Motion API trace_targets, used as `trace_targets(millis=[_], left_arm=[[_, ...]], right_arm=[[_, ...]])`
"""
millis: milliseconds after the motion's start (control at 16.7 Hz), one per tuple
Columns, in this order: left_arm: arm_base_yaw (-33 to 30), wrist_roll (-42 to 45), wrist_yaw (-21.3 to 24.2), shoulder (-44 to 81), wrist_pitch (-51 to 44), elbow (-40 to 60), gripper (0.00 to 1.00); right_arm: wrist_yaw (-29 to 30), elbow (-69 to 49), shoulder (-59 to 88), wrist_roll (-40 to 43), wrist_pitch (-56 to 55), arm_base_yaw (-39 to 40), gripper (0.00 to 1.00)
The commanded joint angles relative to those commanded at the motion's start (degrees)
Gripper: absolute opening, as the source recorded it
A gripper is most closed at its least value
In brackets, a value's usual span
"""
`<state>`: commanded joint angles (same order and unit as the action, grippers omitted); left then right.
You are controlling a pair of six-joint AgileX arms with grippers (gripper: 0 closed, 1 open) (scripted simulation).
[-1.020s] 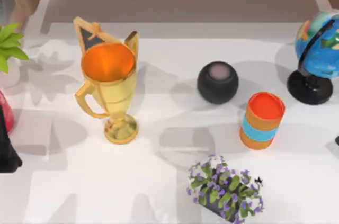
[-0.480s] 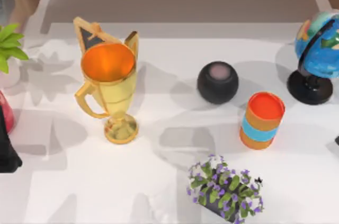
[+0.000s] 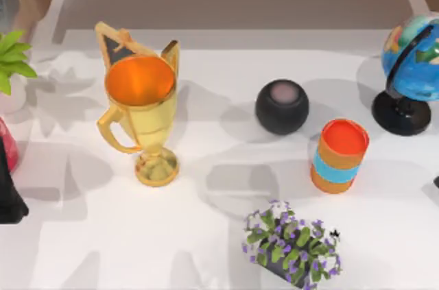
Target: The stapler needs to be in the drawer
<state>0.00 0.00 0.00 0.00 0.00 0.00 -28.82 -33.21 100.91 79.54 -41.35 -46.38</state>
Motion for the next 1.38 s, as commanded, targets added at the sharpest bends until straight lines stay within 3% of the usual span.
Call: trace_targets(millis=[300,780,1080,1380], left_arm=[[0.0,0.0,0.0,0.0,0.0,0.0,1.00],[0.0,0.0,0.0,0.0,0.0,0.0,1.00],[0.0,0.0,0.0,0.0,0.0,0.0,1.00],[0.0,0.0,0.0,0.0,0.0,0.0,1.00]], right_arm=[[8.2,-8.1,-6.1,-11.5,37.5,7.5,1.00],[21.6,-23.3,-5.6,-36.0,82.6,31.6,1.00],[27.4,-29.9,-5.2,-48.4,97.5,43.2,1.00],[28.7,-31.2,-5.2,-51.0,100.1,45.7,1.00]])
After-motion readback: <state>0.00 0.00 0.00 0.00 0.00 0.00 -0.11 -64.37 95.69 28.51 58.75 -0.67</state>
